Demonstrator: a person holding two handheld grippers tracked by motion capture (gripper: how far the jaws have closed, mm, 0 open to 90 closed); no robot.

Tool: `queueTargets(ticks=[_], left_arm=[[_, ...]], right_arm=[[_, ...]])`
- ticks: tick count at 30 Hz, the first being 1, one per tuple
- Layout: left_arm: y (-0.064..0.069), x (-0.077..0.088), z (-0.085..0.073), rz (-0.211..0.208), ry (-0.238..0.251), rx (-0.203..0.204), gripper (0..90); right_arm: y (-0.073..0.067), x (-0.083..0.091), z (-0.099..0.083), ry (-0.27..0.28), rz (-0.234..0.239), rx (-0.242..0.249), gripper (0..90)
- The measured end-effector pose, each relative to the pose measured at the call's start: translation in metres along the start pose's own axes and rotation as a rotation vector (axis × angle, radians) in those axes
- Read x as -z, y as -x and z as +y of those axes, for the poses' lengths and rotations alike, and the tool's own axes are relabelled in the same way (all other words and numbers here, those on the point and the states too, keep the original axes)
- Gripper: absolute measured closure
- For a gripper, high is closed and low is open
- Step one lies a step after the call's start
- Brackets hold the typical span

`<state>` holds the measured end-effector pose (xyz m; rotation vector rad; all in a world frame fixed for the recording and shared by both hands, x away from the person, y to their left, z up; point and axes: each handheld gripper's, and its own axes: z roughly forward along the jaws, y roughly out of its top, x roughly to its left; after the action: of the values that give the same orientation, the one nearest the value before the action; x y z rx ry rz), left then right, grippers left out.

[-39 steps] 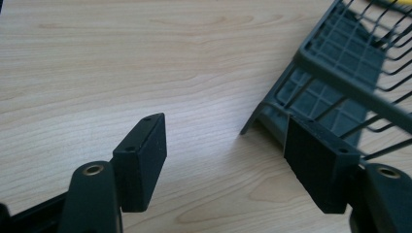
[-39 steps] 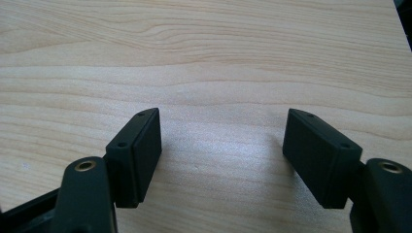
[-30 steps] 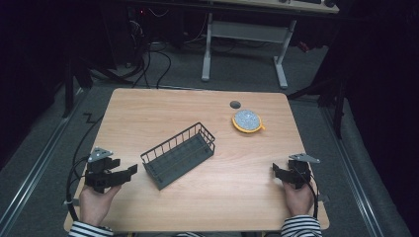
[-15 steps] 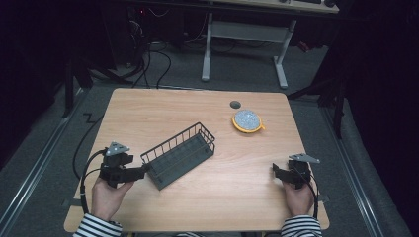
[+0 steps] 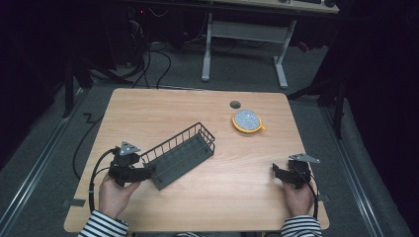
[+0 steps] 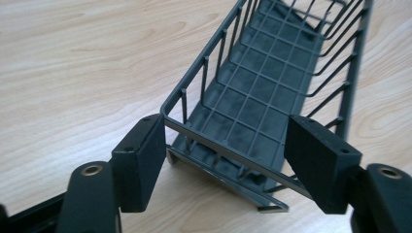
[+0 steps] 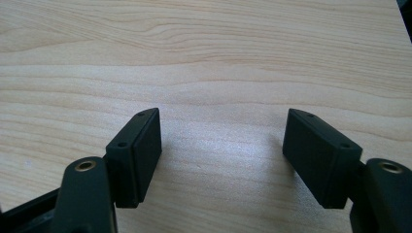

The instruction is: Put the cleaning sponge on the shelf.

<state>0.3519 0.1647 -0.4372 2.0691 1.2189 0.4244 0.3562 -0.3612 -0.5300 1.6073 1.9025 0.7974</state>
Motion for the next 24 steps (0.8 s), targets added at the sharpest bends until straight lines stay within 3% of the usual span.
queueTargets(ticks=[21,24], left_arm=[[0.001,-0.016,0.005,0.037,-0.011,0.01,42.6],[-0.002,-0.024,0.008,0.033,-0.026,0.017,48.5]], right_arm=[[0.0,0.0,0.0,-0.001,0.005,0.006,30.4],[0.0,0.0,0.0,-0.001,0.005,0.005,30.4]])
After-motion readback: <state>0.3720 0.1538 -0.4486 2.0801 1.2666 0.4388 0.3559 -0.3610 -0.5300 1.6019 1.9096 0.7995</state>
